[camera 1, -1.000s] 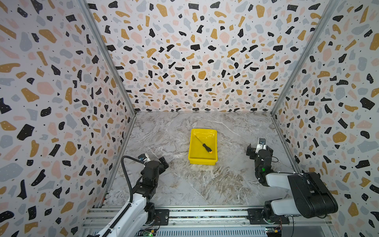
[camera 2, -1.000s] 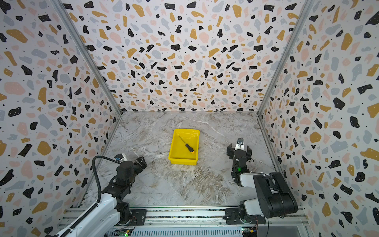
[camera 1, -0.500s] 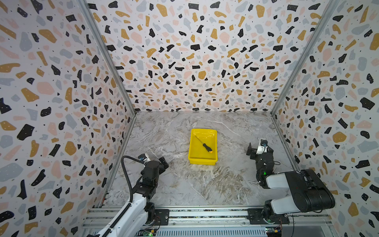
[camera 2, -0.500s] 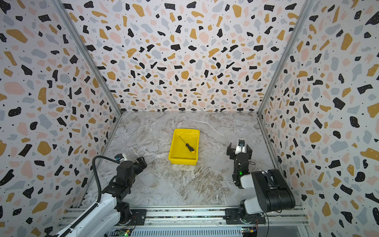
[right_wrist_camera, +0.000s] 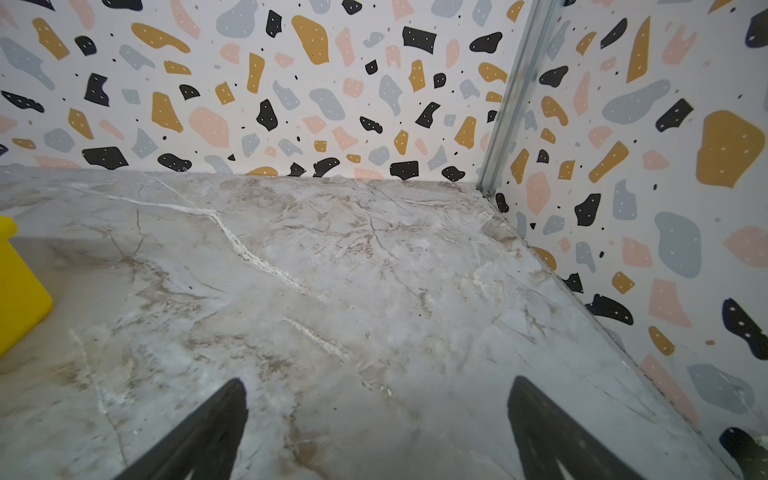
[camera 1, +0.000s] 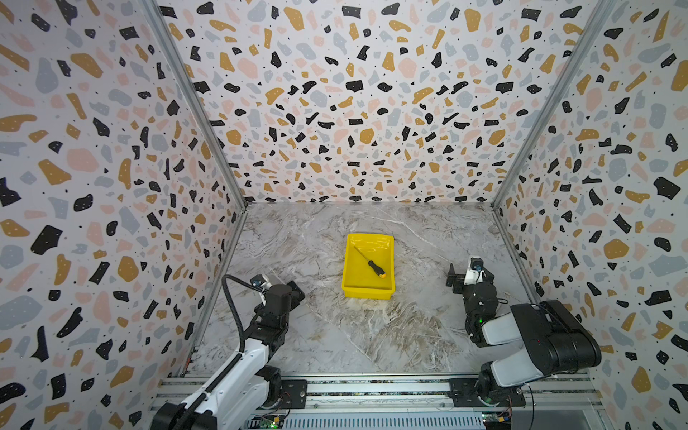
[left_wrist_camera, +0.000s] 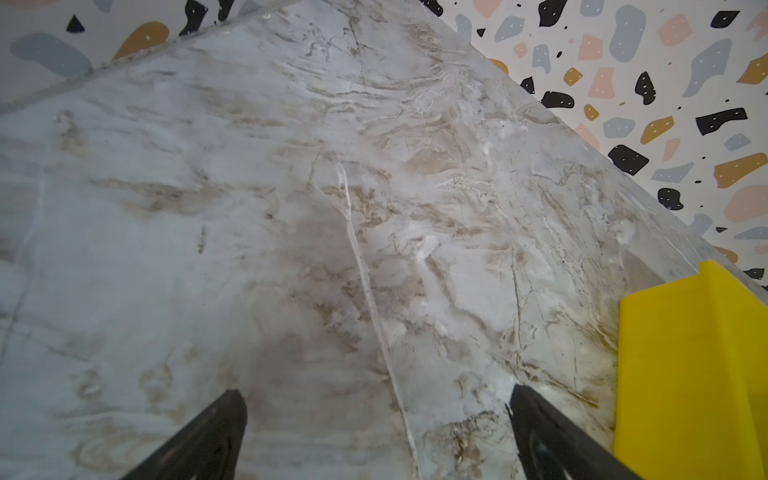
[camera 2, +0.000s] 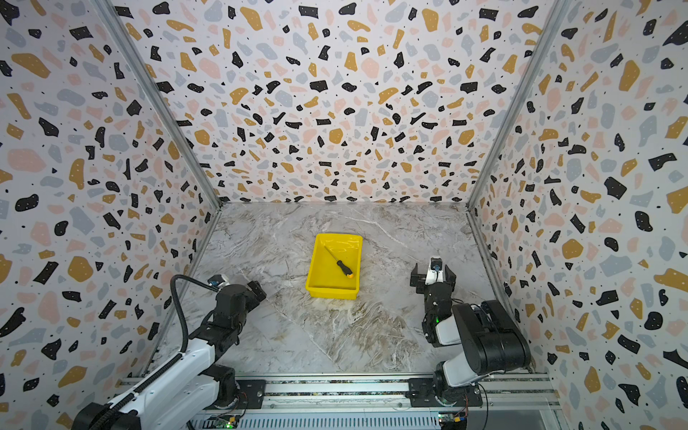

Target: Put the screwdriver in the bin

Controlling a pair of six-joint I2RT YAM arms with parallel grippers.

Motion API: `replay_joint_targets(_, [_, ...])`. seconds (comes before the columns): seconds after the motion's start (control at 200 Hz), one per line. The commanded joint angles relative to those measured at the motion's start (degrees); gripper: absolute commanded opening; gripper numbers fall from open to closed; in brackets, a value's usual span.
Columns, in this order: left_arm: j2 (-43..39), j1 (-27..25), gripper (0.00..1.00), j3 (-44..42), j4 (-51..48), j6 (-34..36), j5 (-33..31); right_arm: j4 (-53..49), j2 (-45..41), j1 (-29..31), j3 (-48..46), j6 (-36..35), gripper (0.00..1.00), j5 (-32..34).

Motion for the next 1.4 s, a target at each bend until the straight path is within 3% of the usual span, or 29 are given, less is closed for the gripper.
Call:
replay_joint_targets(0.0, [1.6,0.4,1.0,5.0,4.1,5.1,-5.1,1.0,-0.6,-0.1,1.2,-0.3,0.99,-0.4])
replay_joint_targets(0.14, [5.5,0.3,1.0,9.7,7.5,11.2,-12.0,1.0,-0.6,-0.2,1.1,-0.3,0.99,-0.4])
replay_joint_targets(0.275, [10.2,0.3,1.0,10.6,17.3,22.2,-13.1,1.0,-0.6,-0.2,1.2,-0.4,0.99,-0.5])
replay_joint_targets(0.43, [16.1,0.4,1.0,9.0,27.0,28.2,-16.1,0.9,-0.7,-0.2,1.1,-0.4,0.99,-0.5])
replay_joint_targets(0.616, [22.5,0.3,1.0,8.4,34.0,37.3,-12.2,0.9,-0.6,-0.3,1.1,-0.4,0.99,-0.6])
replay_joint_targets(0.776, [24.0,0.3,1.0,6.7,36.9,39.3,-9.8,0.9,-0.6,-0.3,1.1,-0.4,0.99,-0.7])
replay_joint_targets(0.986, [26.3,0.3,1.0,-2.3,53.0,39.8,-8.2,0.9,-0.6,-0.3,1.2,-0.4,0.99,-0.7])
replay_joint_targets(1.396, [25.3,0.4,1.0,-3.8,54.4,41.9,-2.8,0.7,-0.6,-0.5,1.2,-0.2,0.99,-0.9])
